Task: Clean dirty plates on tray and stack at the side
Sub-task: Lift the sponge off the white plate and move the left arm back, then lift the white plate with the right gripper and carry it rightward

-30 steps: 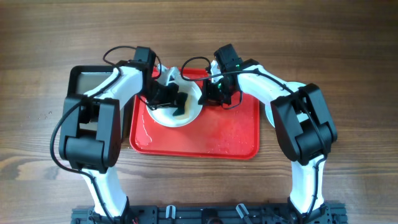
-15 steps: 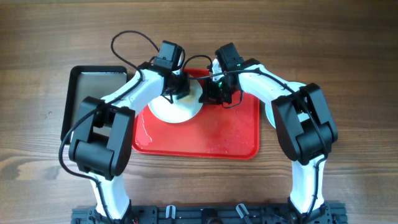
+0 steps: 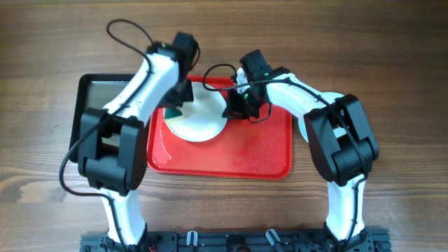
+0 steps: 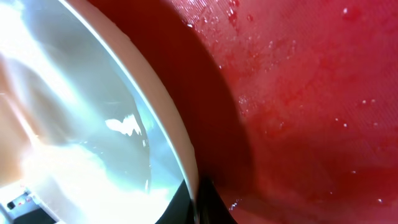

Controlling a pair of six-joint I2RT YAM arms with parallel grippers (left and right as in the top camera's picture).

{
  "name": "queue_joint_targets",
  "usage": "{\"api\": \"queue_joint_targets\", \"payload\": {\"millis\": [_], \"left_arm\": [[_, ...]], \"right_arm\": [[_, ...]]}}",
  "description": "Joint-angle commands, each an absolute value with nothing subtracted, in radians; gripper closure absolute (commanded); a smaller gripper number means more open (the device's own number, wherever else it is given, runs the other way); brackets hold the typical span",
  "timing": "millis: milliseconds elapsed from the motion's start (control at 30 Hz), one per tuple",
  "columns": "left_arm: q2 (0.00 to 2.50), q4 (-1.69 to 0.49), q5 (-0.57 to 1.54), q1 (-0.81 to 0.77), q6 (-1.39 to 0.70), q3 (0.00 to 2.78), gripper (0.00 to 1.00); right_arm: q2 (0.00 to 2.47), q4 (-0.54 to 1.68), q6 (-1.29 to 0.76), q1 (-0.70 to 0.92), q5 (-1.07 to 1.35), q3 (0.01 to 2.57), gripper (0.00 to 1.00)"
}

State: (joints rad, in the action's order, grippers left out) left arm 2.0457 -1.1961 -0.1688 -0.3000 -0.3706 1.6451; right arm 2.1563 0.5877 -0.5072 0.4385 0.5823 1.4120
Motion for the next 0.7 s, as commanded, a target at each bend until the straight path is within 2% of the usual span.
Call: {"api": "queue_joint_targets", "payload": {"millis": [0,300,667], "left_arm": [[2.05,-1.274,-0.089,-0.254,-0.317,1.773,0.96],[2.05,-1.253,-0.072,-0.134,-0.322,1.807,0.96],[2.05,-1.123,0.023,-0.173,-0.364,1.805,0.96]], "right_arm": [[2.192,0.6,-0.498,0.431,0.54,1.399,0.96],[2.134,0.608,-0.44,0.431,0.539,1.401,0.96],[1.836,0.782,-0.425,0.439,-0.025,1.401,0.96]]}}
